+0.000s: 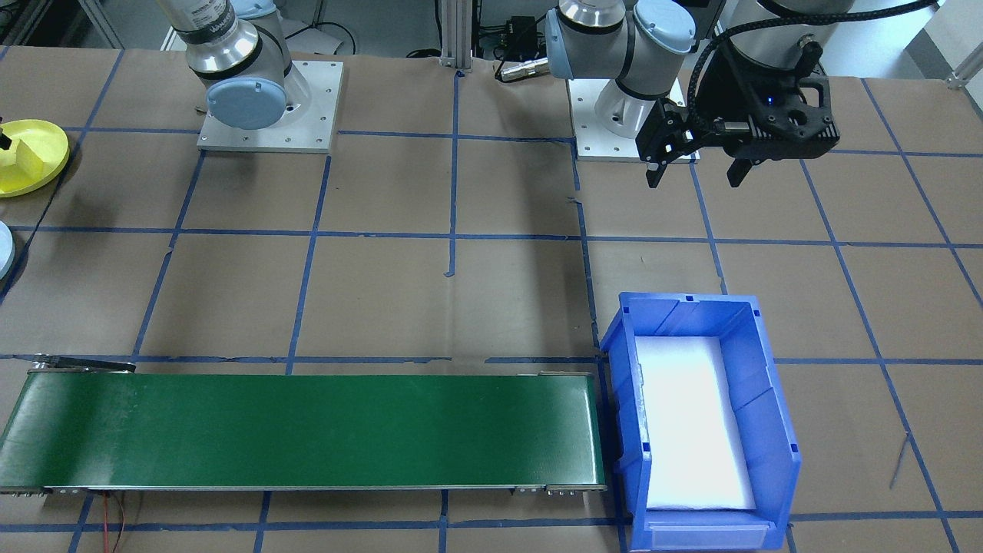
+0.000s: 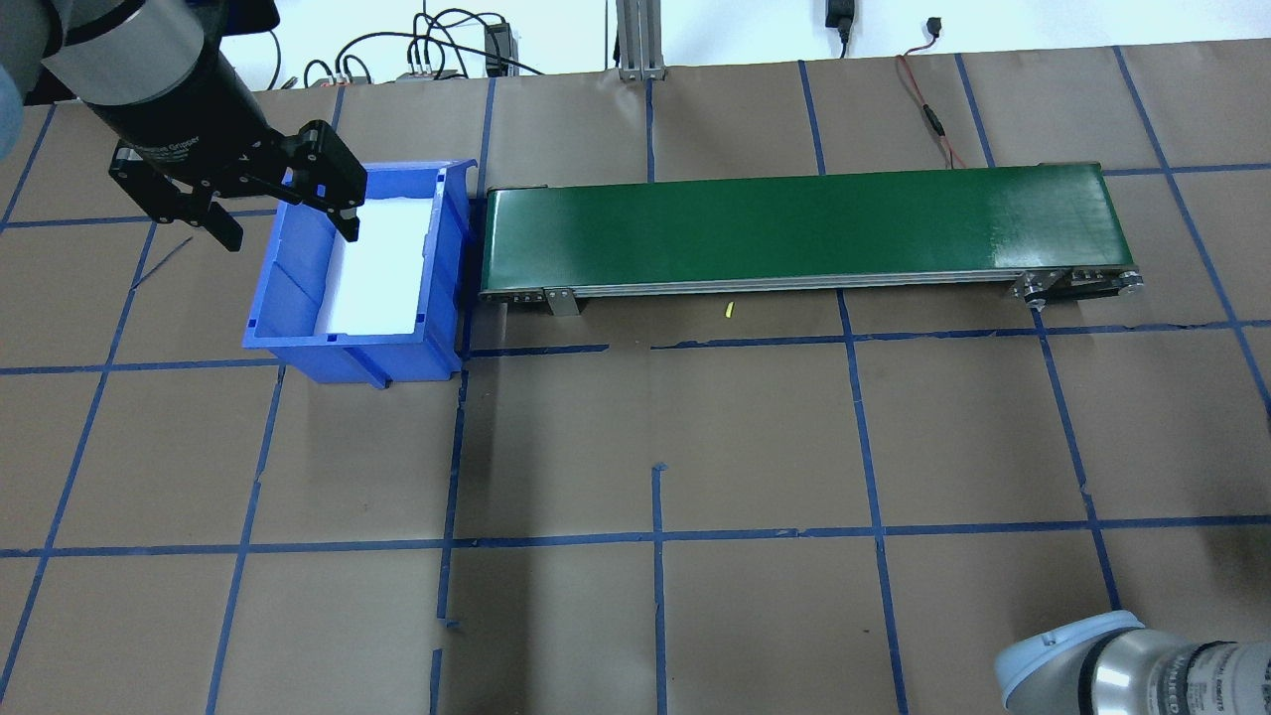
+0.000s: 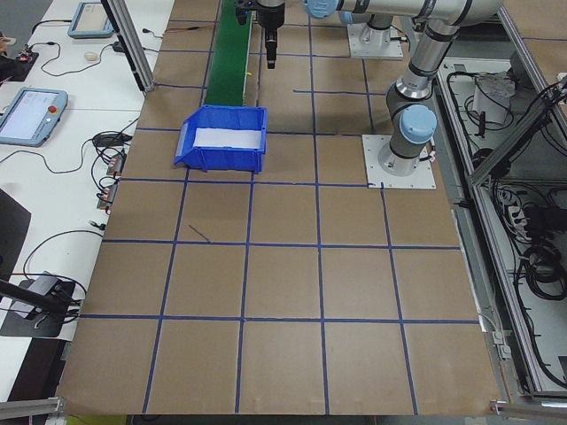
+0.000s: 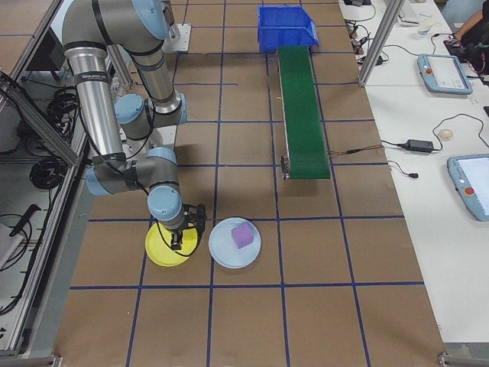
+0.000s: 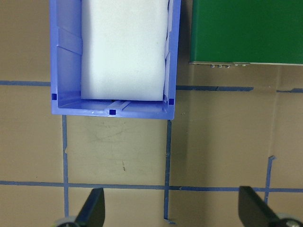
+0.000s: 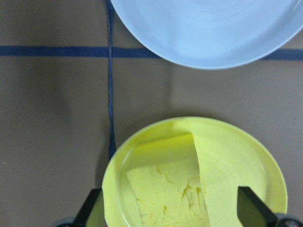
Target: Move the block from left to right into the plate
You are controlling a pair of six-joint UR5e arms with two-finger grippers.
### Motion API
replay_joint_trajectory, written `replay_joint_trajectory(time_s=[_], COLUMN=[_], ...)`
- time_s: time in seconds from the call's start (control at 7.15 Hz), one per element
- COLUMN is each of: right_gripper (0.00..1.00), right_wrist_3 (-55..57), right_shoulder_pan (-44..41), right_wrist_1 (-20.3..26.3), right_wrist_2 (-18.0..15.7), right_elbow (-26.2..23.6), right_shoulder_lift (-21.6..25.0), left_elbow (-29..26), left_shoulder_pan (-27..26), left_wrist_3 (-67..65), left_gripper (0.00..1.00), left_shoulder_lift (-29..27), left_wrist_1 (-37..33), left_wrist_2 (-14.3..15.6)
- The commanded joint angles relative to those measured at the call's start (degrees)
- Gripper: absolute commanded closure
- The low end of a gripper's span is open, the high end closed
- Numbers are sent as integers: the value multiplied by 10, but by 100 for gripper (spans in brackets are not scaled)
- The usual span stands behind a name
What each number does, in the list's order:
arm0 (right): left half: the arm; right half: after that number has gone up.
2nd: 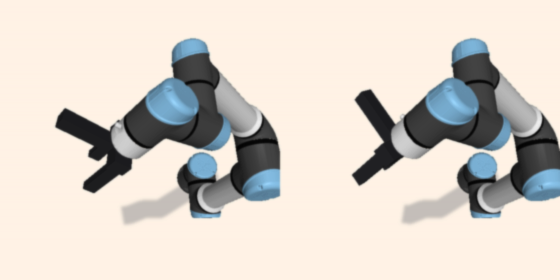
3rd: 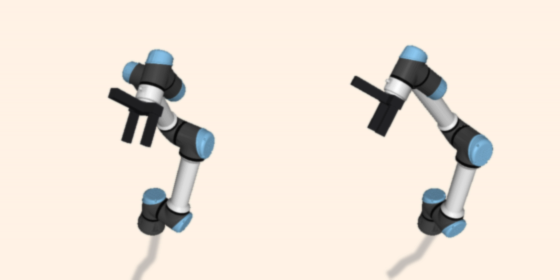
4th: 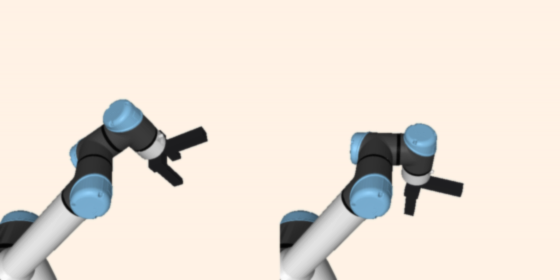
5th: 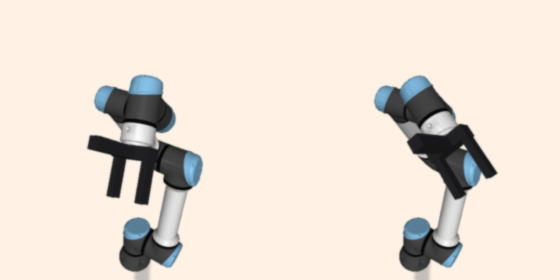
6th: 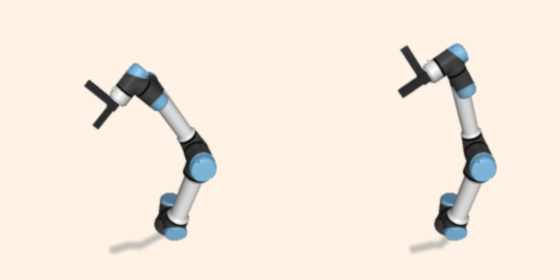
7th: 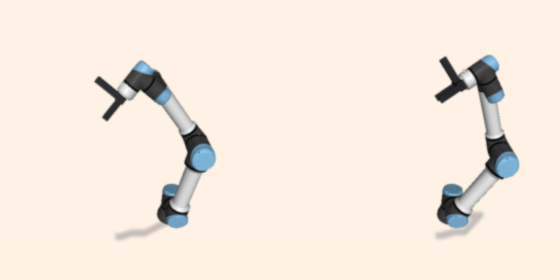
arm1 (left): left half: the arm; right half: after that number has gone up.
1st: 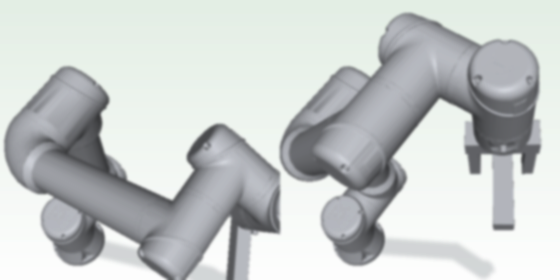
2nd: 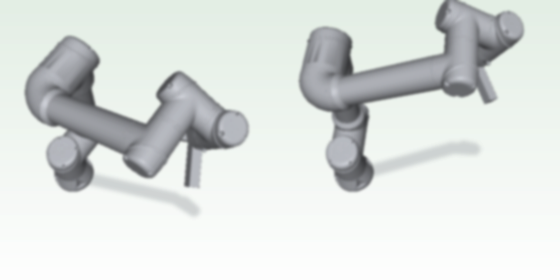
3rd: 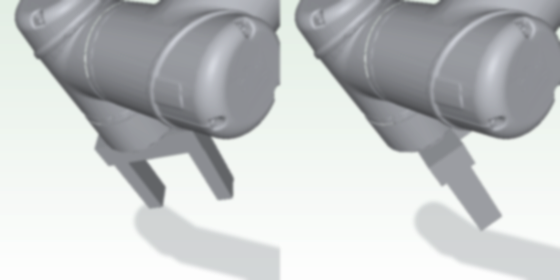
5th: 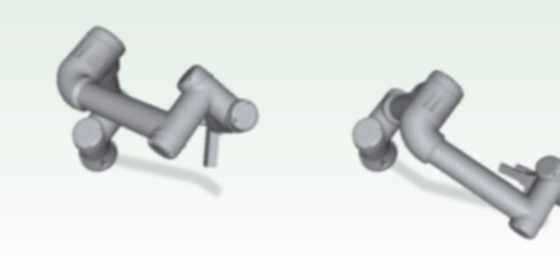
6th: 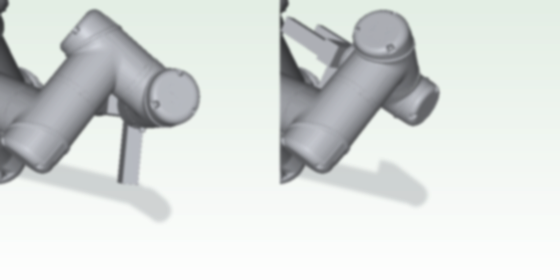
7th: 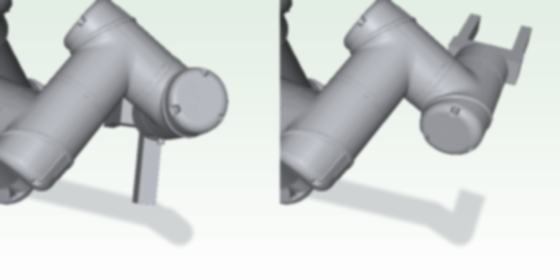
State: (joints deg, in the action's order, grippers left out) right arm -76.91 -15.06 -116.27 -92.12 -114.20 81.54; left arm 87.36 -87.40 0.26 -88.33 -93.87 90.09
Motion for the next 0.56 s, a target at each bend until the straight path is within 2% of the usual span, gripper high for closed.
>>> replay_joint_trajectory(time_s=[0.0,0.14,0.28,0.42], right_gripper=[2,3,1,0], right_wrist_3=[111,181,293,432], right_shoulder_pan=[-161,-242,-341,-450], right_wrist_1=[75,81,83,86], right_wrist_2=[3,16,32,32], right_elbow=[35,48,69,89], right_shoulder_lift=[55,60,59,59], left_elbow=[0,0,-1,-1], left_shoulder_pan=[0,0,0,1], left_wrist_3=[0,-1,0,0], left_gripper=[0,0,0,0], left_shoulder_lift=[0,0,0,0], left_wrist_1=[0,0,0,0], left_wrist_2=[0,0,0,0])
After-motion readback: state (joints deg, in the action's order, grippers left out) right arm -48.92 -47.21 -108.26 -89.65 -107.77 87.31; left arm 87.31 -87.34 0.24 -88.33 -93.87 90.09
